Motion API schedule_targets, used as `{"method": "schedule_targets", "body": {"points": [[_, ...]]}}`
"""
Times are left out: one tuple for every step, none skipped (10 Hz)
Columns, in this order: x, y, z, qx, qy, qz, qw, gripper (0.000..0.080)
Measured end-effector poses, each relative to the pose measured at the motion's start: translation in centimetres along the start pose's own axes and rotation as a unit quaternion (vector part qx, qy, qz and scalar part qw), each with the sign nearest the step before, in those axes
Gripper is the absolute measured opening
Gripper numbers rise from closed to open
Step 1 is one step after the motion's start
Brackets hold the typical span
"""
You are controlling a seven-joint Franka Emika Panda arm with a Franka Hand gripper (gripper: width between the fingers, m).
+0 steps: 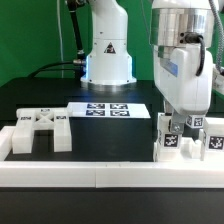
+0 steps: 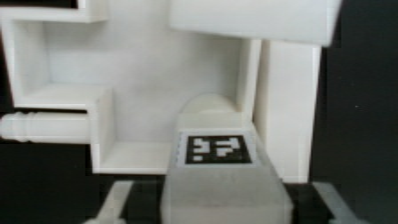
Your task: Assemble chair
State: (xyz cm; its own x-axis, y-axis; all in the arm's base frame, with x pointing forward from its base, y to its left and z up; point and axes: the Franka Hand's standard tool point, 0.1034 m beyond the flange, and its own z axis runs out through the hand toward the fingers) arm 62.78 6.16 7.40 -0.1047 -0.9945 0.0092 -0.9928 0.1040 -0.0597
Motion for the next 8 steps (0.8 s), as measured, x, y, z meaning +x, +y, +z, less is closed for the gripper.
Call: {"method": "schedule_targets", "body": {"points": [[0.03, 0.01, 0.0, 0.0, 0.0, 0.013, 1.0, 0.0291], [0.04, 0.01, 0.01, 0.0, 0.0, 0.002, 1.0, 0.03], [0.05, 0.04, 0.07, -0.001, 0.001, -0.008, 1.0, 0.03], [0.14, 0.03, 0.09, -0.001, 0.001, -0.024, 1.0, 0.0475], [0.49, -0.07, 0.05, -0.003, 0.001, -0.073, 0.997, 0.0614], [0.57, -0.13, 0.01, -0.003, 0.001, -0.121, 0.993, 0.0614], [0.39, -0.12, -0.04, -0.003, 0.002, -0.177, 0.984, 0.0639], [0.0, -0.13, -0.13, -0.004, 0.006, -0.228, 0.974, 0.0646]]}}
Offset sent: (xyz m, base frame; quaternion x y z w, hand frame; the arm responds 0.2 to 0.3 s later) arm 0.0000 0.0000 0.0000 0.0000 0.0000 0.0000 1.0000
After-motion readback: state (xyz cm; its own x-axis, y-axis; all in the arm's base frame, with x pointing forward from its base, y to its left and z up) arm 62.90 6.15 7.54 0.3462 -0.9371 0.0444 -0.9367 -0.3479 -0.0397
